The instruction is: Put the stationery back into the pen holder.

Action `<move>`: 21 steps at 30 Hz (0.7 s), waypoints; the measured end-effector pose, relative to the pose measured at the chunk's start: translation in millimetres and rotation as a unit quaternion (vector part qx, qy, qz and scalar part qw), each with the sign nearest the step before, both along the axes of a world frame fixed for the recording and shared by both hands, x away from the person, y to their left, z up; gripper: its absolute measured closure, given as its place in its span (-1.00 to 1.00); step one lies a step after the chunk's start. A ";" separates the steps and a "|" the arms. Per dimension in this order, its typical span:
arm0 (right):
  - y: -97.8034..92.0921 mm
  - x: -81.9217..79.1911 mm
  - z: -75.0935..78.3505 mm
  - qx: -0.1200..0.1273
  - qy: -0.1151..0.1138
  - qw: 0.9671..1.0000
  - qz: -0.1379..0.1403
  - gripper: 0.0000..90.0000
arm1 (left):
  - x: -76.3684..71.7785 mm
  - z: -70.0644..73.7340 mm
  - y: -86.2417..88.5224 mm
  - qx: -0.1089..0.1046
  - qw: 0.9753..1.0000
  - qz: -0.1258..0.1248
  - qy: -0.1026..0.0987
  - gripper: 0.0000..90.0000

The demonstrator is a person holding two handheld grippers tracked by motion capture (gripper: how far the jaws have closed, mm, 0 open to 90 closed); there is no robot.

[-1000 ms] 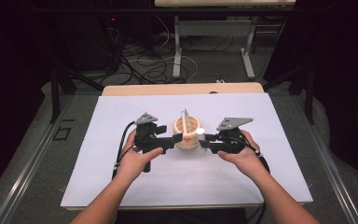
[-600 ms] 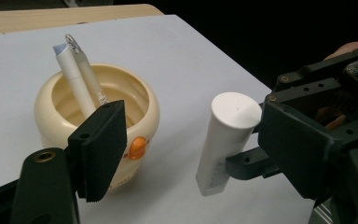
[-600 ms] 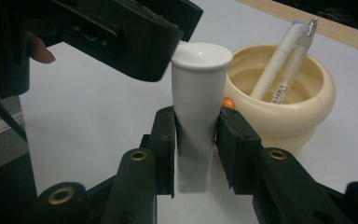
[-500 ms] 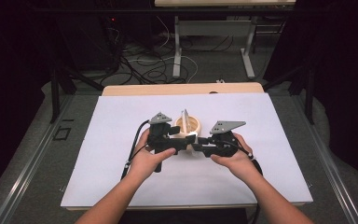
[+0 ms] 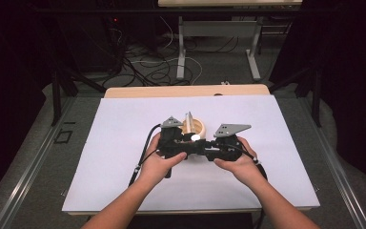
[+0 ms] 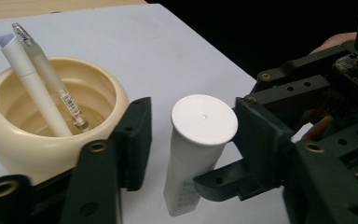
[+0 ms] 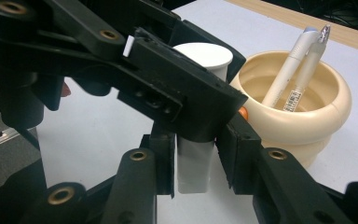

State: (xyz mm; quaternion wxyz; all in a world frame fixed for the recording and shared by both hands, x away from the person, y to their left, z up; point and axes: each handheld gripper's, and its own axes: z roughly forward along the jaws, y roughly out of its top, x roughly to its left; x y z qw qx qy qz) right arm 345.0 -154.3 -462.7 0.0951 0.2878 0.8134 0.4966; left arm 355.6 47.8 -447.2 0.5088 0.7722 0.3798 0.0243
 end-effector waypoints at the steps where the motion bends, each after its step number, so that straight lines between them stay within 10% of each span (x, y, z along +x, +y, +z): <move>1: 0.0 0.3 0.0 0.000 -0.003 1.000 -0.001 0.52 | 0.3 0.6 0.5 -0.001 1.000 0.001 0.002 0.21; 21: -13.0 3.8 -6.8 0.012 -0.001 1.000 -0.020 0.34 | 13.1 14.1 -4.0 0.031 0.999 0.002 -0.020 0.43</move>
